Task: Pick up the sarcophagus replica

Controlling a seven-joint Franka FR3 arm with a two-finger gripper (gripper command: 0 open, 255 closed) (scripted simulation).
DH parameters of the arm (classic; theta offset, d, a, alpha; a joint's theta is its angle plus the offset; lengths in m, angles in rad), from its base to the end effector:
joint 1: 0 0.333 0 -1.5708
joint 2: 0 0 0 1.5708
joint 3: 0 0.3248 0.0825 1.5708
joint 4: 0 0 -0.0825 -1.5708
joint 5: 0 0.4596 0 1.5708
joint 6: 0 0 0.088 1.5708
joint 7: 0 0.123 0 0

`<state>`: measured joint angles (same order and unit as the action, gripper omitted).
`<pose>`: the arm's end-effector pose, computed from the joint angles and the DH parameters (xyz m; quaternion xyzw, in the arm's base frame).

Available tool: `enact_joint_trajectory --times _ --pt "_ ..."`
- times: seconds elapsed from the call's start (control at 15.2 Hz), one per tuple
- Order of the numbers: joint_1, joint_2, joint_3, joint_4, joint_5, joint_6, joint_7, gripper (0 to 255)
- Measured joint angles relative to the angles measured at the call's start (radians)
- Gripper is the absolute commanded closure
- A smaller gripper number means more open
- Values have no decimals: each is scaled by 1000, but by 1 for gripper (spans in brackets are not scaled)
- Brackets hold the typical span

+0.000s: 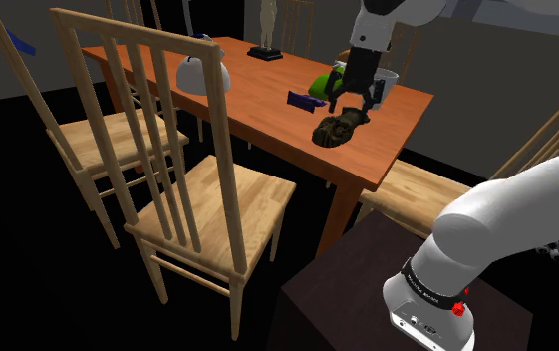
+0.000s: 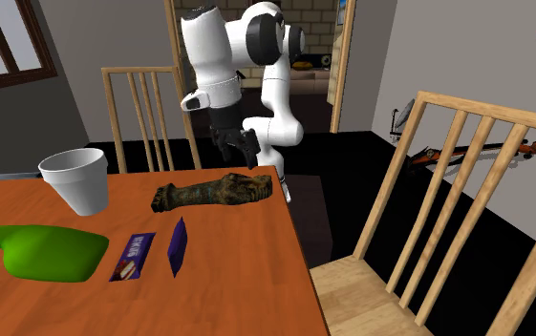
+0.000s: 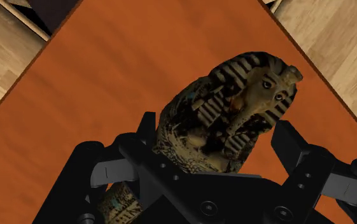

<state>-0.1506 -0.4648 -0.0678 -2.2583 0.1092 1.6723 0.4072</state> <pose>0.4585 -0.0911 0.5071 -0.9461 0.3105 0.0675 0.0627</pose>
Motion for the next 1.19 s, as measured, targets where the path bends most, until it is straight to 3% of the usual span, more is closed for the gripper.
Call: enact_joint_trajectory --times 0.73,1.19 --pt "-158 242 -84 119 43 169 370 0" --pt "-168 262 -92 56 50 254 378 0"
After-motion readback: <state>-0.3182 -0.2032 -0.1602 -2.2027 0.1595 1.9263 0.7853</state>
